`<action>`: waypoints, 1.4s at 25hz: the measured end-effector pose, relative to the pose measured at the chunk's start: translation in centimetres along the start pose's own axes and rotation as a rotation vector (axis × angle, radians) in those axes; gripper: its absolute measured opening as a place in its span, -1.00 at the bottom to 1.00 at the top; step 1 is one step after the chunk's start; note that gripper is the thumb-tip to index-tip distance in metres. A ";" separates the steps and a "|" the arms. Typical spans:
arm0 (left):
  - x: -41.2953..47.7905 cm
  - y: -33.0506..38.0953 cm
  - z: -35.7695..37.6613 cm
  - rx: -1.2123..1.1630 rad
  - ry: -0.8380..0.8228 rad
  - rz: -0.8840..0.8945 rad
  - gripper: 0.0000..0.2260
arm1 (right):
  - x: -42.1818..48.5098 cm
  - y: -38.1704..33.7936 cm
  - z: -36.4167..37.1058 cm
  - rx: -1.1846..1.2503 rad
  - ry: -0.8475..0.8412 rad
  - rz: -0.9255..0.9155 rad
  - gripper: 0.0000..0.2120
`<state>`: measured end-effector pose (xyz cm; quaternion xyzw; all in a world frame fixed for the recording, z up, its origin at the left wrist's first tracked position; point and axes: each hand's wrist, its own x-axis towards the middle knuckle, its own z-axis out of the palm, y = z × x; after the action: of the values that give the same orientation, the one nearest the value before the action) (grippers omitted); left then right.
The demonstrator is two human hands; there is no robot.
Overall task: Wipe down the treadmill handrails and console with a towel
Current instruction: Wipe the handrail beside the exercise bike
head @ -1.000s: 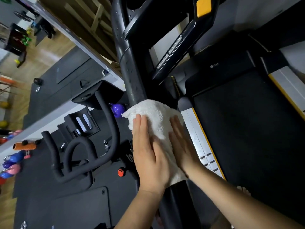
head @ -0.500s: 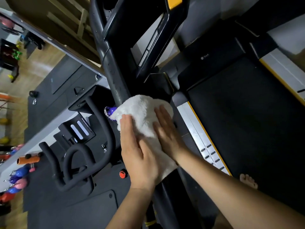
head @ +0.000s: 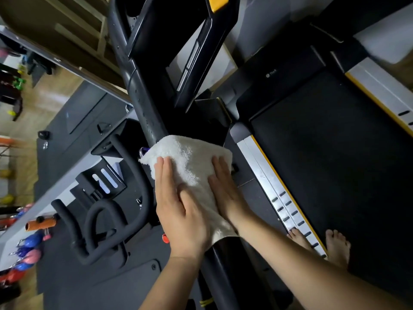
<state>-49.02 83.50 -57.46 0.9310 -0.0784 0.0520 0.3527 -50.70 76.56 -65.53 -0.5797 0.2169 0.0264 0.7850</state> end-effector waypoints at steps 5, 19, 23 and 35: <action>-0.3 0.5 -0.2 -0.019 0.015 -0.031 -0.44 | -4.7 -1.3 1.6 -0.012 0.035 -0.065 -0.39; 0.0 0.1 -0.1 -0.029 0.004 -0.008 -0.46 | 2.3 -1.2 -1.1 -0.392 0.108 -0.524 -0.43; 0.0 0.2 -0.1 -0.057 0.000 -0.031 -0.46 | 1.9 -1.6 -0.7 -0.318 -0.071 -0.490 -0.39; -0.1 0.5 -0.2 -0.030 -0.021 -0.021 -0.45 | -2.2 0.3 -0.9 -0.226 -0.118 -0.366 -0.53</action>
<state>-49.24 83.28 -57.06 0.9269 -0.0731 0.0372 0.3662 -53.02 76.33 -65.24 -0.6910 0.0575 -0.0583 0.7182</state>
